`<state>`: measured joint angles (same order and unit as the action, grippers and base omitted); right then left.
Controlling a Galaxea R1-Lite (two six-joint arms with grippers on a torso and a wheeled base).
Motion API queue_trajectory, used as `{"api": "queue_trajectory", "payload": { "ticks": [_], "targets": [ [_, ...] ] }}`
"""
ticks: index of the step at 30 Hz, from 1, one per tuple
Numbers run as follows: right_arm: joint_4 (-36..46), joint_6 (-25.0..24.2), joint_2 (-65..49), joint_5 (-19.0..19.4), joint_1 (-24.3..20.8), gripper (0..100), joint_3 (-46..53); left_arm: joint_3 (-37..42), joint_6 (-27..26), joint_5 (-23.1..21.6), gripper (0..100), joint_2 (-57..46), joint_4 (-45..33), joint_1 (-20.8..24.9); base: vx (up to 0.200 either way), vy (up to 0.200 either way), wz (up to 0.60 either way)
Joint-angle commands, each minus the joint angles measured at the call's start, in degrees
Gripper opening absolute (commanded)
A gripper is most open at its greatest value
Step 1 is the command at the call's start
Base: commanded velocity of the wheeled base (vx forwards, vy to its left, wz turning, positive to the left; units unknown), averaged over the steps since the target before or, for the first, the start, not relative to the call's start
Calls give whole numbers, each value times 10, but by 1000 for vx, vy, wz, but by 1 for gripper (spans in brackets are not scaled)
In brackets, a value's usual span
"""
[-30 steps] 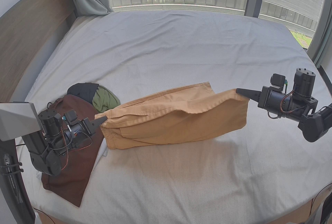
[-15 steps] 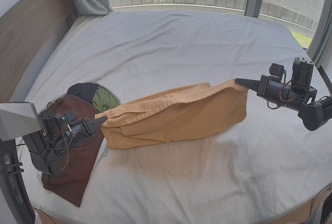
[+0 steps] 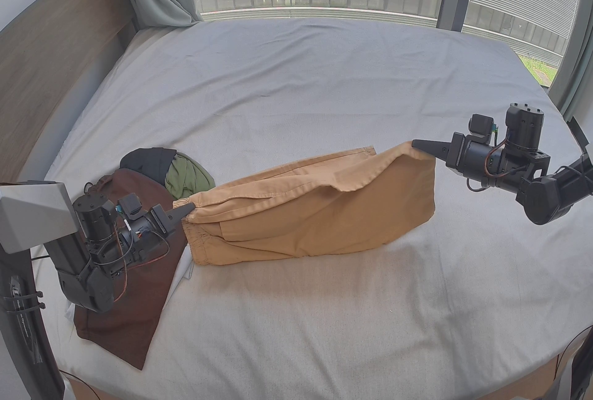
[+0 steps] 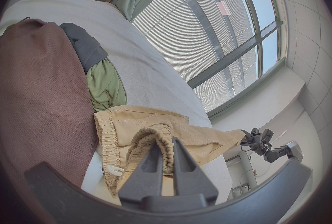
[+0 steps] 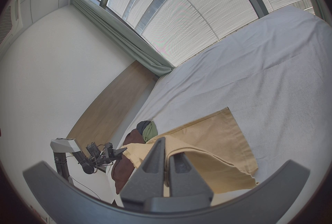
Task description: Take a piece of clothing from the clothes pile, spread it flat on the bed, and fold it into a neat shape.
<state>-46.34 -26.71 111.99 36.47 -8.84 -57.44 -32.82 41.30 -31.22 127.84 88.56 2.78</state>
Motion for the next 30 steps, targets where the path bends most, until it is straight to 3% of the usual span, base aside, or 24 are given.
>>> {"api": "queue_trajectory", "payload": {
  "ticks": [1,24,30],
  "targets": [
    [-1,-1,36,0,3,0,-23,-8,11,5,0,8,-1,4,0,0,0],
    [-1,-19,142,-1,4,0,-149,-39,13,12,0,53,-1,-2,0,0,0],
    [-1,-24,187,-2,4,0,-180,-59,12,32,0,74,0,-5,0,0,0]
  ]
}}
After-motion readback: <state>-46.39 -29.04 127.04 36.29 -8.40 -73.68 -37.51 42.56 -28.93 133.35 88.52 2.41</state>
